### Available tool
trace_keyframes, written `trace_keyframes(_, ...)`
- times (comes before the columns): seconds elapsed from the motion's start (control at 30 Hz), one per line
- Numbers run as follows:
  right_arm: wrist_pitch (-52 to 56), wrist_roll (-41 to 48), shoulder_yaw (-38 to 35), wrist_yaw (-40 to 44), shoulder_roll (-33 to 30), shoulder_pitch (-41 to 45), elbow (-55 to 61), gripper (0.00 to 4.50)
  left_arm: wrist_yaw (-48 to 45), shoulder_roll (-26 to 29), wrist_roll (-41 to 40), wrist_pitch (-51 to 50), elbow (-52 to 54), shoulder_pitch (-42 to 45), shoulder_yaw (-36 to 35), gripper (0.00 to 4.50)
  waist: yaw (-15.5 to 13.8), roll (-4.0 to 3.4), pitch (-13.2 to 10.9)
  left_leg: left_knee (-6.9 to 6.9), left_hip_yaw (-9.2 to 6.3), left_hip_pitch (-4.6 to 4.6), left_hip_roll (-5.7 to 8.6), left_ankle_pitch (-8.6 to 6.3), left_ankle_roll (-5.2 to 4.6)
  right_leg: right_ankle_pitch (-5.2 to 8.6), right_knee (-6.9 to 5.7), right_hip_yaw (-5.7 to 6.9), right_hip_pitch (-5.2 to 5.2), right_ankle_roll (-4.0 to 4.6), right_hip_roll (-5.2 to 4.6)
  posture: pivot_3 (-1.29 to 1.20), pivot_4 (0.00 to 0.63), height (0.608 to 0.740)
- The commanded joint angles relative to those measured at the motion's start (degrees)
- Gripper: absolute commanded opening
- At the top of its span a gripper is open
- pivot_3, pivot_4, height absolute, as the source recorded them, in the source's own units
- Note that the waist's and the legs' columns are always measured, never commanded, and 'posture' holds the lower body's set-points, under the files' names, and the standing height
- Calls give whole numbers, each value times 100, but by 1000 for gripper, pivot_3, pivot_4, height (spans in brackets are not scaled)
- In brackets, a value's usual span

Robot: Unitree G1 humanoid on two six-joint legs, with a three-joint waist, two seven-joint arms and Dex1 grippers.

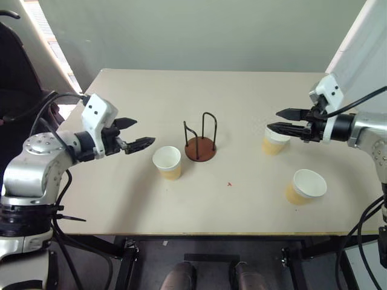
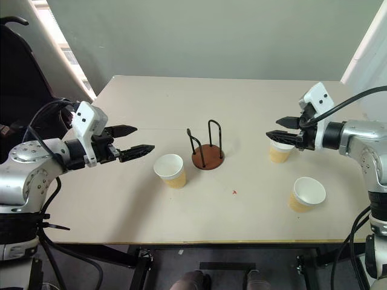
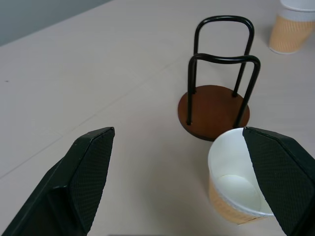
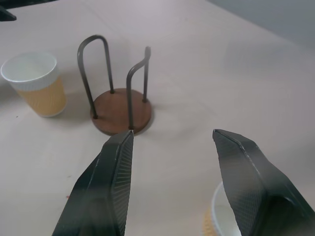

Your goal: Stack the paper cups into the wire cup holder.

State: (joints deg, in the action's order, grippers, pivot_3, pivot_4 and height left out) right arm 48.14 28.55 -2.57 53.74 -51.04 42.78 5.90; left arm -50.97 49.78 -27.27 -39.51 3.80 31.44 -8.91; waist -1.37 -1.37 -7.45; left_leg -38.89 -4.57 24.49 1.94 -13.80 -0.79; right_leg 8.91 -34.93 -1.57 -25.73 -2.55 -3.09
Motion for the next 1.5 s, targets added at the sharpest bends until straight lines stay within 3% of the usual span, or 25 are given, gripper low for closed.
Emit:
trace_keyframes(0.03, 98, 127, -266, -54, -115, 109, 331, 2619, -75, -74, -7, 75, -33, 281, 85, 4500, -1, 0, 0, 0, 0, 0, 0, 0, 0, 0, 0, 0, 0, 0, 0, 0, 150, 740)
trace_keyframes(0.37, 208, 256, -656, -478, 2, -209, 713, 2619, 214, -884, -55, -322, 62, 834, 687, 4500, -5, 0, 0, -4, 0, -1, -1, 4, -1, -29, -3, 1, 2, -48, -1, 0, 150, 740)
trace_keyframes(0.9, 275, 323, -933, -594, -309, -413, 904, 2619, 382, -1260, 144, -899, 207, 1067, 1337, 4500, -1, 1, -1, -7, 3, -3, -1, 7, -4, -36, 0, 1, 8, -58, -2, 0, 150, 740)
trace_keyframes(1.5, 315, 362, -1009, -657, -459, -532, 1015, 2619, 966, -2405, 1183, 88, -1551, 1765, 1672, 4500, -15, 3, -2, -11, 12, -3, 0, 16, -17, -44, 6, -2, 15, -73, -5, 0, 150, 740)
